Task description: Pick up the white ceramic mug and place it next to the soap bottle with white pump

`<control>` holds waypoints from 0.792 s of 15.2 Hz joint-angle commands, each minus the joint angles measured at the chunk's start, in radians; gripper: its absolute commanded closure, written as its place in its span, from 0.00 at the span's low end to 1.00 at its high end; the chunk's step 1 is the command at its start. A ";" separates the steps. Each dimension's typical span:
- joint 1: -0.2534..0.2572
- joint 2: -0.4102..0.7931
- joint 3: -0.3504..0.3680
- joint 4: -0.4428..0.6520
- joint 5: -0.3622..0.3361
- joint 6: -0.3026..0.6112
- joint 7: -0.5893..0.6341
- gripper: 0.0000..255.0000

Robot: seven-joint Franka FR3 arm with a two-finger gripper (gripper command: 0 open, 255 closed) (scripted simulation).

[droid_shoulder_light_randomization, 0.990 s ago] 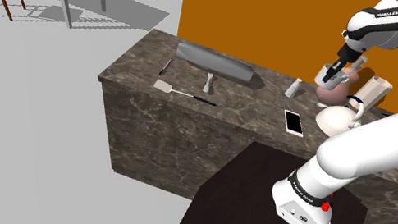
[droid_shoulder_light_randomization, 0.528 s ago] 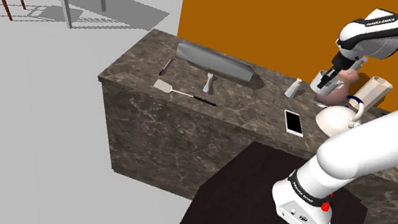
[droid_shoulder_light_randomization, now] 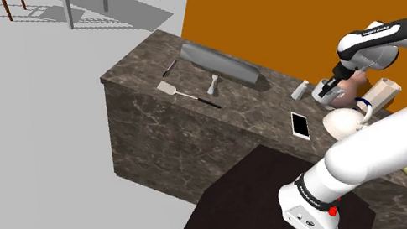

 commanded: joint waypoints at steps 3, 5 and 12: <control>0.018 0.051 -0.027 -0.025 0.041 0.066 -0.033 1.00; 0.029 0.080 -0.040 -0.035 0.068 0.098 -0.054 1.00; 0.063 0.199 -0.072 -0.063 0.214 0.204 -0.161 1.00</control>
